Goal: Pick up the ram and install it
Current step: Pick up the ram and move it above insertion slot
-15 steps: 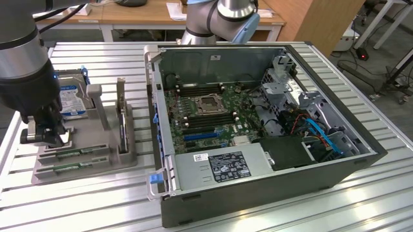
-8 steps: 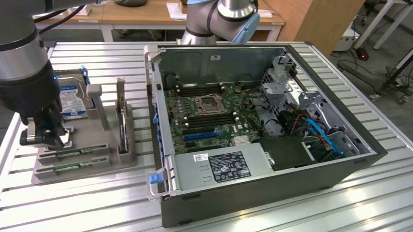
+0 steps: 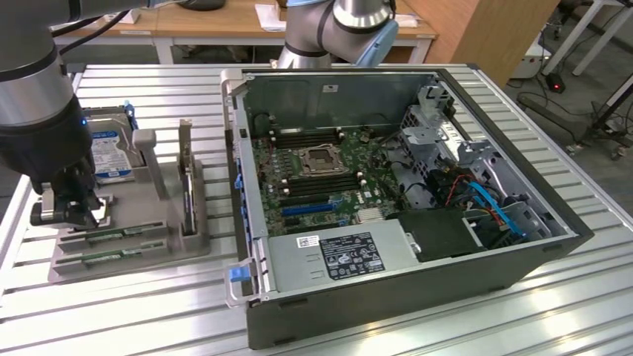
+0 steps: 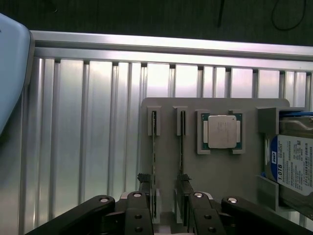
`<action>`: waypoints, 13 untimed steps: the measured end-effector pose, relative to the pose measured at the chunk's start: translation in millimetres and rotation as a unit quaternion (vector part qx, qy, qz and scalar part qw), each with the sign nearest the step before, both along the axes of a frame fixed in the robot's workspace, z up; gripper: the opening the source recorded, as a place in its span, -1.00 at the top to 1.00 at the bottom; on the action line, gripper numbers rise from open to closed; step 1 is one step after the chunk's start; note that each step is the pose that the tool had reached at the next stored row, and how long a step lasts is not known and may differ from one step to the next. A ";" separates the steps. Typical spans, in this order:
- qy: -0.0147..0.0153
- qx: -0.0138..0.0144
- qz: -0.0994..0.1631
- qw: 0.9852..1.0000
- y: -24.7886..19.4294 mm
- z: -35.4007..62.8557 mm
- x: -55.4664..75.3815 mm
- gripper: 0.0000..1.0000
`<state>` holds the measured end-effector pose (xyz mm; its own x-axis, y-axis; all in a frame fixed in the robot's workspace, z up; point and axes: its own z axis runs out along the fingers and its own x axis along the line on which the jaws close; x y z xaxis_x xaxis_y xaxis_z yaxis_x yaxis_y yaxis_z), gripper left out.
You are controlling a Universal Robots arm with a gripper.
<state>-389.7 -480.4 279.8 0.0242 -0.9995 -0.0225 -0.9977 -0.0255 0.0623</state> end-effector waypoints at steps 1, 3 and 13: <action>0.000 0.000 0.000 1.000 -0.1 0.0 0.0 0.31; 0.000 0.000 0.000 1.000 -0.1 0.0 0.0 0.31; 0.000 0.000 0.000 1.000 -0.1 -4.5 0.0 0.31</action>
